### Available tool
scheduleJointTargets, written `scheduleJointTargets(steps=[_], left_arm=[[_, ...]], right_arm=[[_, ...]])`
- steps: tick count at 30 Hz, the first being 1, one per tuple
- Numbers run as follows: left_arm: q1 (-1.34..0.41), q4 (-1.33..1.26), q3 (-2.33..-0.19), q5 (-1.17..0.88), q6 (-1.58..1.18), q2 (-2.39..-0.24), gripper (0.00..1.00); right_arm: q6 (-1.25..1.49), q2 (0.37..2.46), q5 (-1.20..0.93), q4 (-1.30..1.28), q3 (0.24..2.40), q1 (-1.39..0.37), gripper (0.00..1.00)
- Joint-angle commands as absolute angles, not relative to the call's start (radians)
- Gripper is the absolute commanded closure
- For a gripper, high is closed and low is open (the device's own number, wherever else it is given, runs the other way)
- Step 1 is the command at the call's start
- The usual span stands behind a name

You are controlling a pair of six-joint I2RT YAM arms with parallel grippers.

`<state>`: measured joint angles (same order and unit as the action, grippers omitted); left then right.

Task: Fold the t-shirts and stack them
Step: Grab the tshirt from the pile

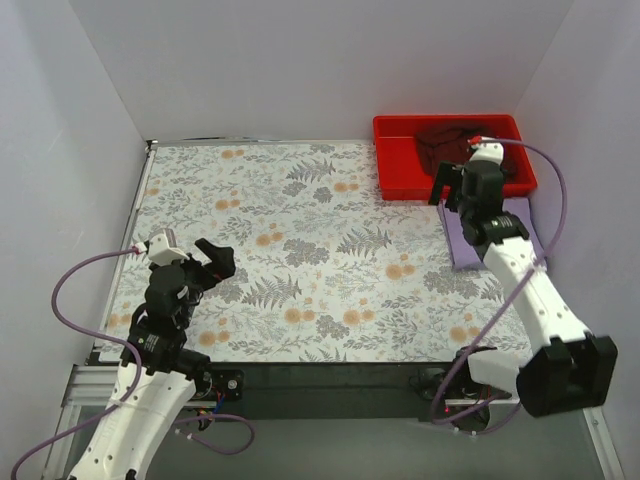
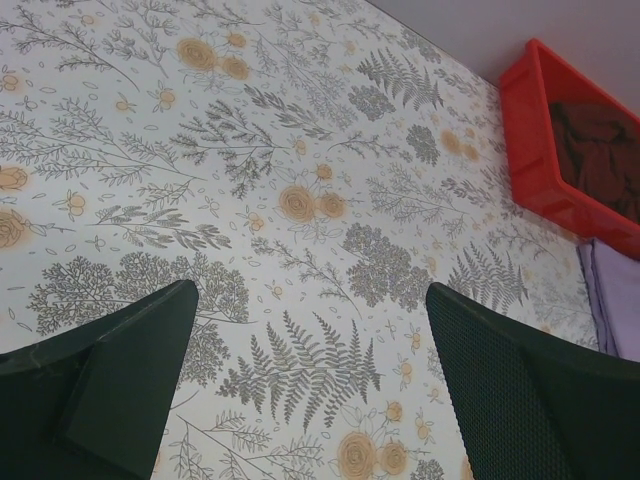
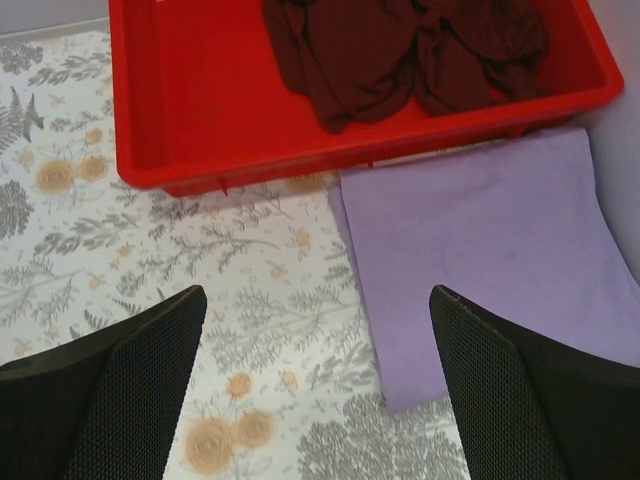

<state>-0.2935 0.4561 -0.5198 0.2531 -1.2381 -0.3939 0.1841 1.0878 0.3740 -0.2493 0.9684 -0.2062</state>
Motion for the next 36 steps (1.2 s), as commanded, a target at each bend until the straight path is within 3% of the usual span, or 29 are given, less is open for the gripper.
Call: scheduleJointTargets(steps=[1,4,10,19,28,30,33,34,35,36], left_arm=[[-0.311,0.459,-0.535,0.276,-1.236,-0.379,0.02],[-0.319,0.459,-0.537,0.281,-1.241,-0.387,0.02],[-0.321,0.454,-0.538,0.247,-1.238,-0.428,0.04],[-0.316,0.449,-0.548,0.268,-1.241,-0.488,0.04],[-0.302,0.428,-0.543,0.236,-1.223,-0.497,0.04],[-0.299,0.425,-0.543,0.233,-1.223,-0.500,0.04],[-0.298,0.423,-0.541,0.230,-1.223,-0.499,0.04],[-0.298,0.423,-0.541,0.230,-1.223,-0.499,0.04],[-0.298,0.422,-0.540,0.230,-1.223,-0.497,0.04],[-0.298,0.423,-0.540,0.229,-1.221,-0.492,0.04]], right_arm=[[0.183,1.294,0.390,-0.175,1.129,-0.175,0.02],[0.175,1.475,0.361,-0.135,1.250,-0.118,0.02],[0.135,1.785,0.217,-0.060,1.477,-0.011,0.14],[0.081,2.190,0.091,-0.029,1.762,0.057,0.18],[0.107,2.404,-0.060,-0.028,1.907,0.057,0.17],[0.118,2.417,-0.080,-0.026,1.910,0.057,0.21],[0.127,2.437,-0.112,-0.028,1.916,0.057,0.40],[0.126,2.441,-0.126,-0.028,1.919,0.057,0.60],[0.126,2.439,-0.132,-0.028,1.921,0.057,0.70],[0.124,2.428,-0.141,-0.026,1.924,0.057,0.96]])
